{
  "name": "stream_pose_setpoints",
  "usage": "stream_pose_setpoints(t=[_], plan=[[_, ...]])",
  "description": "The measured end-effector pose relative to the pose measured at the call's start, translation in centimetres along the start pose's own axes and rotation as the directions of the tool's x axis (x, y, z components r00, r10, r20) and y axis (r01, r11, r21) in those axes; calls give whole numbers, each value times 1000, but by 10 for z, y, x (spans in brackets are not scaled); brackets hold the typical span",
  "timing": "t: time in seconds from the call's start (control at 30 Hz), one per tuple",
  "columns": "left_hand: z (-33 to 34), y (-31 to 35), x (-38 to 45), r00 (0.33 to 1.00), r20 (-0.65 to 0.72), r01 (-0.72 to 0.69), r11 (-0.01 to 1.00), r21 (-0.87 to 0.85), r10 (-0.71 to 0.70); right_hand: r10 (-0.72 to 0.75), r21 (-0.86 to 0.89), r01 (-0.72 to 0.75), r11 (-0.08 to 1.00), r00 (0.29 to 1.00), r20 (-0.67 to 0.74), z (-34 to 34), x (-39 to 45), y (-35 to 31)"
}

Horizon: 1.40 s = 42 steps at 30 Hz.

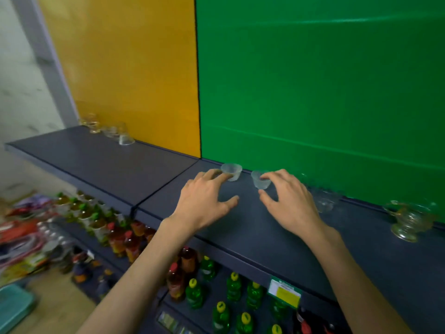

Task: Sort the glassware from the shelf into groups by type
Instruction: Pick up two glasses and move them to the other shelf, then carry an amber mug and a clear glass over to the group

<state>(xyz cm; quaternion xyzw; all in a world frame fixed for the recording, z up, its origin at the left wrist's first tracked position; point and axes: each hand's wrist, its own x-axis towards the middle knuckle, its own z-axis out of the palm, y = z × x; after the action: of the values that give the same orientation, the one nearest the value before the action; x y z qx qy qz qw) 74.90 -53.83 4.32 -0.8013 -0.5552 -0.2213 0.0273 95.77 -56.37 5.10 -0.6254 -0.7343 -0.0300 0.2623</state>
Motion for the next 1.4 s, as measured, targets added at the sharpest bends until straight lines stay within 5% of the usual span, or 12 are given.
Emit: stream_pose_setpoints(t=[0.33,0.77,1.4], plan=[[-63,-170,-48,988,-49,150,974,170,-144,-181,62,176,982,978,100,88,51,-156],[-122,-413,-98,965,-3,255,938,234,-262,-228,68,220,973,961,158,203,115,-372],[-128,-662,8,967,-17,249,922,296,-256,-210,44,206,978,970,121,351,302,-514]])
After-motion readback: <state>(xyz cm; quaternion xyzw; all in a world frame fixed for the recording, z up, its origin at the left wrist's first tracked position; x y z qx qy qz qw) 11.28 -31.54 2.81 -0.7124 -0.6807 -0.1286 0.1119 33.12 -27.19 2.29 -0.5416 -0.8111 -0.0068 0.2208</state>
